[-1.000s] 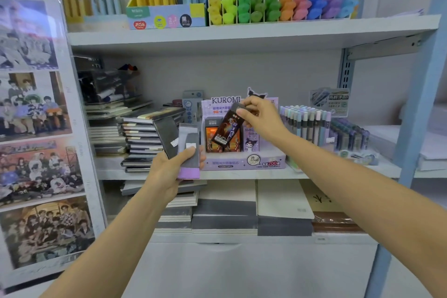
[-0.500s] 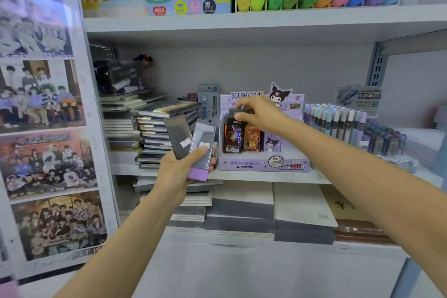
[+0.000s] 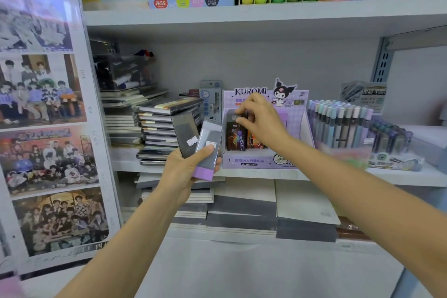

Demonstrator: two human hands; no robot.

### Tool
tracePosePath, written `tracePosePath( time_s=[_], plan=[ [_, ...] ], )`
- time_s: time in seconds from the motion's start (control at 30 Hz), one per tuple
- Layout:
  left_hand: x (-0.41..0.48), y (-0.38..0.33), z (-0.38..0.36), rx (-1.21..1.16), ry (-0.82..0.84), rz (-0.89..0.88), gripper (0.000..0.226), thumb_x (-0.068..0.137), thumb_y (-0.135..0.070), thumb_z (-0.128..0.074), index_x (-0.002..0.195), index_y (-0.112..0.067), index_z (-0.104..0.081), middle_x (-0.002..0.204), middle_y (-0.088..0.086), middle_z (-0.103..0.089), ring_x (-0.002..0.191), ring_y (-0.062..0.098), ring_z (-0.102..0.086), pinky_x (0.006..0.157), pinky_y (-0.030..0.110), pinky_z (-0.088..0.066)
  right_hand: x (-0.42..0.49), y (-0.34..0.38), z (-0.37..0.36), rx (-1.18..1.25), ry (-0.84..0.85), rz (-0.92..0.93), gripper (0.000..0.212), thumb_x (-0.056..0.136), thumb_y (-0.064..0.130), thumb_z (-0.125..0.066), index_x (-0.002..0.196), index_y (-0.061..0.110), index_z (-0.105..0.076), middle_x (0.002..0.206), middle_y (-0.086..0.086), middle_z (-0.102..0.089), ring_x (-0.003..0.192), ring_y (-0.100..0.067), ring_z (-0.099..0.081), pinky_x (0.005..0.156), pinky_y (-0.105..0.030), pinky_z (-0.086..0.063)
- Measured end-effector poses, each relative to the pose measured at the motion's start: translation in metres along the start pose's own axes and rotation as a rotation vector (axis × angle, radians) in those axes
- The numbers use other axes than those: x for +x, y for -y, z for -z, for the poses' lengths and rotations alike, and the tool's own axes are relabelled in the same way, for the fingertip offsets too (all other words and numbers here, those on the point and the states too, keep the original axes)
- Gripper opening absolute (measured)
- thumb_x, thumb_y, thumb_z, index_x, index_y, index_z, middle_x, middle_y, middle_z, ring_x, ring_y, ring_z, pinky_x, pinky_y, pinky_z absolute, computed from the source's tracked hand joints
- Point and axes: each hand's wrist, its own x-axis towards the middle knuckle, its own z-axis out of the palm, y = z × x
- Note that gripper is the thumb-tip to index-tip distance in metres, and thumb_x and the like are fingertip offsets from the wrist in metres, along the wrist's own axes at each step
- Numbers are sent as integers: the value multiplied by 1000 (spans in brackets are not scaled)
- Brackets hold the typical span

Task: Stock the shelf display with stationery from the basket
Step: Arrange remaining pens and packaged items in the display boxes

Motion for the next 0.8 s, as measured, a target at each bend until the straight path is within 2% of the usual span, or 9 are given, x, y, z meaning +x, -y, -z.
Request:
tracePosePath(
  time_s=[0.1,0.17,0.27,0.37,0.47,0.53,0.6,0.7,0.8],
  plan=[
    [-2,-1,-3,17,14,-4,30,79,-13,-74,106,-7,-64,90,17,-75,72,26,-72,60,29,-58,-5,0,1,-16,0,-26,16,89,19,-67,104,14,-68,103,5,-46,71,-6,-45,74,-24,-45],
    [-4,-2,-5,50,17,1,32,78,-13,-75,106,-8,-63,90,16,-75,73,25,-73,59,29,-58,-6,4,5,-1,7,-54,21,92,24,-64,110,16,-68,107,5,-46,80,-8,-49,76,-24,-45],
    [-8,-4,-13,137,79,33,32,78,-12,-76,107,-7,-62,92,16,-75,72,26,-73,58,30,-58,-9,15,13,271,-21,-110,25,96,27,-58,117,17,-65,112,5,-55,89,-11,-57,79,-19,-44],
    [-14,-5,-24,264,195,64,33,78,-8,-77,107,-1,-63,95,23,-73,69,29,-70,60,33,-58,-12,32,22,608,172,-195,26,95,34,-58,120,27,-63,116,10,-66,96,-2,-63,77,-17,-50],
    [-20,-7,-36,333,261,105,37,77,-6,-78,109,2,-61,96,24,-72,68,29,-70,60,32,-58,-15,38,27,677,302,-172,17,94,19,-63,107,27,-70,105,9,-72,99,-4,-66,85,-22,-54],
    [-24,-10,-40,308,265,127,42,75,-8,-78,112,1,-61,99,25,-72,70,28,-70,61,30,-57,-17,38,32,721,234,-187,16,93,11,-63,98,24,-72,98,4,-74,94,-8,-68,85,-28,-57],
    [-26,-12,-41,268,268,144,38,77,-9,-76,112,-1,-62,100,23,-72,70,26,-69,61,28,-57,-18,33,39,750,92,-232,17,93,10,-62,96,24,-70,98,-1,-73,95,-14,-67,86,-32,-57],
    [-28,-13,-42,299,279,165,23,87,-9,-67,109,-3,-64,98,17,-74,69,20,-69,63,26,-58,-18,18,55,733,-98,-309,14,95,11,-60,102,20,-67,105,-9,-69,101,-22,-65,85,-32,-56],
    [-29,-13,-44,296,276,202,21,95,-13,-58,115,-7,-58,102,16,-74,77,22,-71,70,30,-61,-24,5,64,729,-191,-409,11,94,11,-61,104,16,-64,106,-11,-68,99,-23,-65,87,-37,-56]
  ],
)
